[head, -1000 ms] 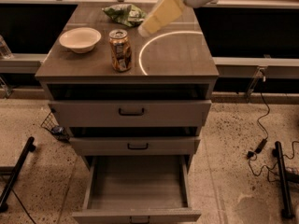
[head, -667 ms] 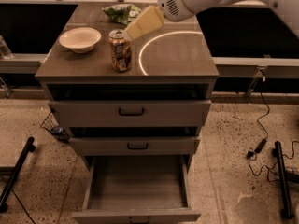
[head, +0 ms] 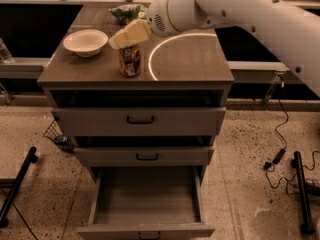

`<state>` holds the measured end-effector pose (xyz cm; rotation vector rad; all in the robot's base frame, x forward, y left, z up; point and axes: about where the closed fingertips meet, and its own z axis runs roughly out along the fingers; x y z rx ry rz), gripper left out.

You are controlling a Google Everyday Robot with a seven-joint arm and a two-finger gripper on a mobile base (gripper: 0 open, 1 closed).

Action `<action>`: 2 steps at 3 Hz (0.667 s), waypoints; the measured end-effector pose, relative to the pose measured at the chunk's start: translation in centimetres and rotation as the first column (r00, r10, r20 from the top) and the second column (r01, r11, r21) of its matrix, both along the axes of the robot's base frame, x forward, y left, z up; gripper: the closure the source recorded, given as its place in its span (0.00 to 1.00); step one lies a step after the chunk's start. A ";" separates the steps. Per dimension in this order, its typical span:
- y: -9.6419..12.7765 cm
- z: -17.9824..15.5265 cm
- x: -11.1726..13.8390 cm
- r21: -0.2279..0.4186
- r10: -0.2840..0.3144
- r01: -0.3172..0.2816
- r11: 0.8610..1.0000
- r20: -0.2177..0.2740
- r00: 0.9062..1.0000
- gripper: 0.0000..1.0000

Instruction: Place orange can into bottom drawer

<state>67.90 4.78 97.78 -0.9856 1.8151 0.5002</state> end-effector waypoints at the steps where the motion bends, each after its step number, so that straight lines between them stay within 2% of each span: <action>1: 1.7 -0.6 0.8 -0.006 0.007 -0.007 1.000 0.003 1.000 0.00; 2: 3.1 -2.9 2.2 -0.028 0.003 -0.004 1.000 -0.037 0.999 0.02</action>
Offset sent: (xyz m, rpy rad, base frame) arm 0.0335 0.0338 -0.0430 -0.0354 0.0640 -0.0119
